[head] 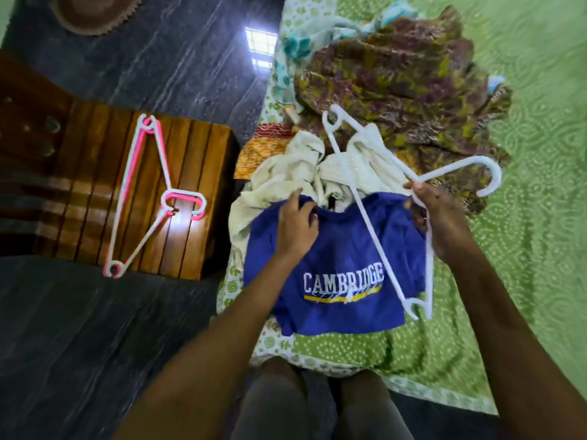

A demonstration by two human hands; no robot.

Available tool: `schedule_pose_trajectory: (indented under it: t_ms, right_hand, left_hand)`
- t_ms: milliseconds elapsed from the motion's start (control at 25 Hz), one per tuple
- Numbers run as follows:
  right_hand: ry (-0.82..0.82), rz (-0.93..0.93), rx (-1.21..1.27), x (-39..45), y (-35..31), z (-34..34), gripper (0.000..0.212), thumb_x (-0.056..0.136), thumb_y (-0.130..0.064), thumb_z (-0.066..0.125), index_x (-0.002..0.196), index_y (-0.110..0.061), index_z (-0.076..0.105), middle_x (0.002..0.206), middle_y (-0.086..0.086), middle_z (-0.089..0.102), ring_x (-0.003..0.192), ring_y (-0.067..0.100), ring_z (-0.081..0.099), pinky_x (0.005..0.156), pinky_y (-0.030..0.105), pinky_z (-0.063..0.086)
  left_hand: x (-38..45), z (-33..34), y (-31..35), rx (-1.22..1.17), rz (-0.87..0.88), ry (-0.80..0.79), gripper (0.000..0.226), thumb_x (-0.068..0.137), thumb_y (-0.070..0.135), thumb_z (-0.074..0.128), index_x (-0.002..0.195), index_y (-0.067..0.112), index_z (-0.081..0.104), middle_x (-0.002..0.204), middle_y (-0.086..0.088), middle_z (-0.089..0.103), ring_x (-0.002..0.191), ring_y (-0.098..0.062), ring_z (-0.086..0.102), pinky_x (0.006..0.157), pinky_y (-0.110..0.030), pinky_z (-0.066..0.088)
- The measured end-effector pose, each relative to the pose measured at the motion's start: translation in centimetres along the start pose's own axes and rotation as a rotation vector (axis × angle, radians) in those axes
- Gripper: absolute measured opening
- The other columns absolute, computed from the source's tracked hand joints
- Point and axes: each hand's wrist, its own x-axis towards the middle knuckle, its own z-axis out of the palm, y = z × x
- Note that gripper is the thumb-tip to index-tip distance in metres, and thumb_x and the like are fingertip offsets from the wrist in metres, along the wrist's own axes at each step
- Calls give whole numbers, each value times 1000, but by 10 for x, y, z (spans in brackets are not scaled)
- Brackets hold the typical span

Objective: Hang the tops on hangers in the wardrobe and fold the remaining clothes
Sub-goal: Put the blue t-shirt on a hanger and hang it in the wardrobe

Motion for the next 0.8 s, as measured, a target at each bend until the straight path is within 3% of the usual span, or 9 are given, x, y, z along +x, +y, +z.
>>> schedule_pose_trajectory:
  t_ms: [120, 200, 240, 320, 440, 520, 640, 800]
  right_hand:
    - [-70, 23, -113, -21, 19, -41, 16, 89, -28, 54, 90, -16, 64, 57, -6, 58, 35, 1, 24, 37, 10, 18]
    - [-105, 78, -106, -32, 28, -53, 27, 77, -39, 60, 86, -14, 65, 53, -5, 54, 33, 0, 22, 35, 9, 16]
    - [-107, 90, -125, -36, 31, -56, 31, 73, -41, 62, 83, -12, 65, 51, -4, 52, 32, 0, 22, 34, 9, 16]
    - [-91, 81, -182, -41, 34, -61, 22, 83, -30, 61, 77, -9, 66, 47, -2, 53, 31, 1, 21, 33, 10, 17]
    - [-58, 46, -256, -43, 37, -69, 20, 90, -15, 58, 74, -7, 67, 48, -3, 59, 32, 0, 23, 34, 11, 20]
    - [-48, 38, -293, -44, 33, -72, 17, 89, -11, 60, 74, -7, 68, 47, -7, 60, 32, 1, 29, 37, 8, 23]
    - [-75, 42, -303, -44, 26, -73, 9, 87, -5, 61, 81, -5, 68, 42, -10, 57, 33, -1, 39, 39, 6, 28]
    - [-115, -10, -333, -44, 22, -69, 11, 86, -4, 62, 87, 4, 69, 44, -10, 59, 42, -4, 50, 49, 4, 36]
  left_hand:
    - [24, -4, 13, 270, 75, -74, 25, 93, 16, 47, 108, 5, 64, 134, -13, 48, 126, -28, 39, 111, -40, 20]
    - [33, -8, 19, 376, 53, -87, 24, 92, 15, 47, 105, 5, 64, 114, -13, 56, 113, -28, 48, 108, -38, 26]
    - [36, -9, 19, 372, 35, -90, 23, 90, 12, 49, 103, 3, 64, 110, -15, 56, 106, -31, 51, 101, -39, 33]
    - [33, -12, 20, 281, 28, -130, 19, 86, 3, 53, 102, -3, 61, 109, -20, 53, 96, -37, 53, 83, -43, 45]
    - [26, -16, 9, 260, 122, -186, 17, 78, -13, 49, 88, -5, 60, 107, -22, 51, 88, -38, 53, 71, -47, 46]
    - [25, -18, 3, 317, 127, -199, 23, 76, -16, 46, 86, -7, 64, 107, -23, 54, 95, -38, 53, 78, -48, 46]
    - [24, -23, 6, 474, 90, -208, 33, 81, -9, 49, 107, -2, 68, 120, -19, 57, 113, -36, 45, 96, -41, 36]
    - [13, -32, 17, 594, 46, -153, 33, 85, 3, 56, 116, 8, 65, 134, -8, 48, 122, -29, 38, 98, -36, 29]
